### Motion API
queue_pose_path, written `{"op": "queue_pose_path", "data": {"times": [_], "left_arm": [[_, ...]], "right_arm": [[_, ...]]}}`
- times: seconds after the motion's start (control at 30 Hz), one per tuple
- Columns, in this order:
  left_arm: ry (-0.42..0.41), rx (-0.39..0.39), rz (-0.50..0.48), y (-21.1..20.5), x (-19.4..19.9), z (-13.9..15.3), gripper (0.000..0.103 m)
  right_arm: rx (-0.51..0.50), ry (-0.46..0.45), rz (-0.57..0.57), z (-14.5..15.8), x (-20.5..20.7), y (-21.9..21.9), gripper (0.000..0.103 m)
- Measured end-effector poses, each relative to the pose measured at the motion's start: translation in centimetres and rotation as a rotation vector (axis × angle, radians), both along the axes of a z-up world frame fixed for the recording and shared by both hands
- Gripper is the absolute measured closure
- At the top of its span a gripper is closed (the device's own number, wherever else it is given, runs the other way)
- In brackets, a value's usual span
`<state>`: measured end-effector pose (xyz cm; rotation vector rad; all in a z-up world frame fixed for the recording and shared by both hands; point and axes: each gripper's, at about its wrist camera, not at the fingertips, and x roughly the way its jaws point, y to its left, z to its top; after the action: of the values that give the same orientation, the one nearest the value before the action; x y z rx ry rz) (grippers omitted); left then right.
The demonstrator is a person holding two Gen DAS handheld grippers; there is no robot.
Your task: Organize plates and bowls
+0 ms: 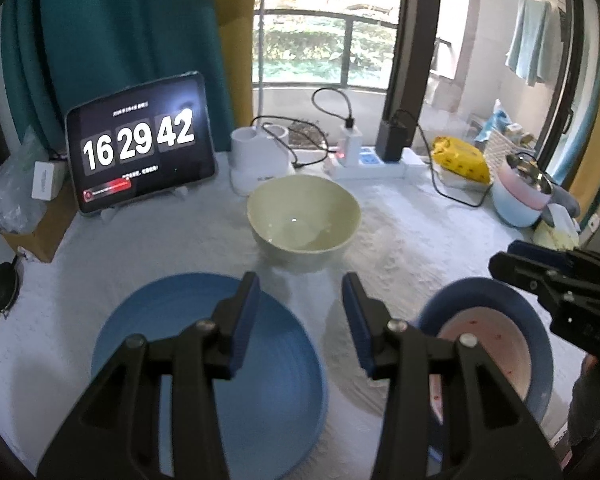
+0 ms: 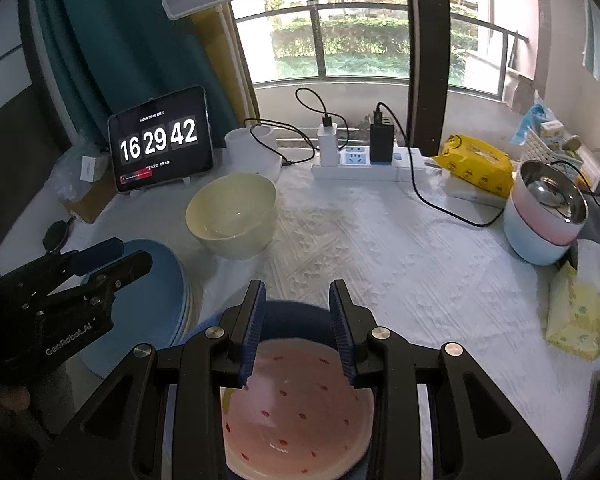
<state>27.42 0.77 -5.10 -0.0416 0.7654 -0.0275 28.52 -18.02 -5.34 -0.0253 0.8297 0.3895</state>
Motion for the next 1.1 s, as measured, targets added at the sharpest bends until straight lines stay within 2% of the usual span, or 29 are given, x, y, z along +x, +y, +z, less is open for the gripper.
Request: {"op": "queue_pose_path", "data": {"times": [0.47,0.83,1.1], "left_arm": [[0.054,-0.017,0.034,2.4,3.6,-1.4,0.059],[0.123,-0.109,0.067,4.2,6.9,-2.1,0.059],[0.153,-0.082,0.069,4.0,8.7,-3.0,0.059]], "right_arm": [[-0.033,0.115,0.030,-2.0,3.9,3.8,0.068],[0.049,0.241,-0.032,-3.0,8.1,4.1,0.068],[0.056,0.287,-0.050,-3.3,10.6,5.2,0.068]]}}
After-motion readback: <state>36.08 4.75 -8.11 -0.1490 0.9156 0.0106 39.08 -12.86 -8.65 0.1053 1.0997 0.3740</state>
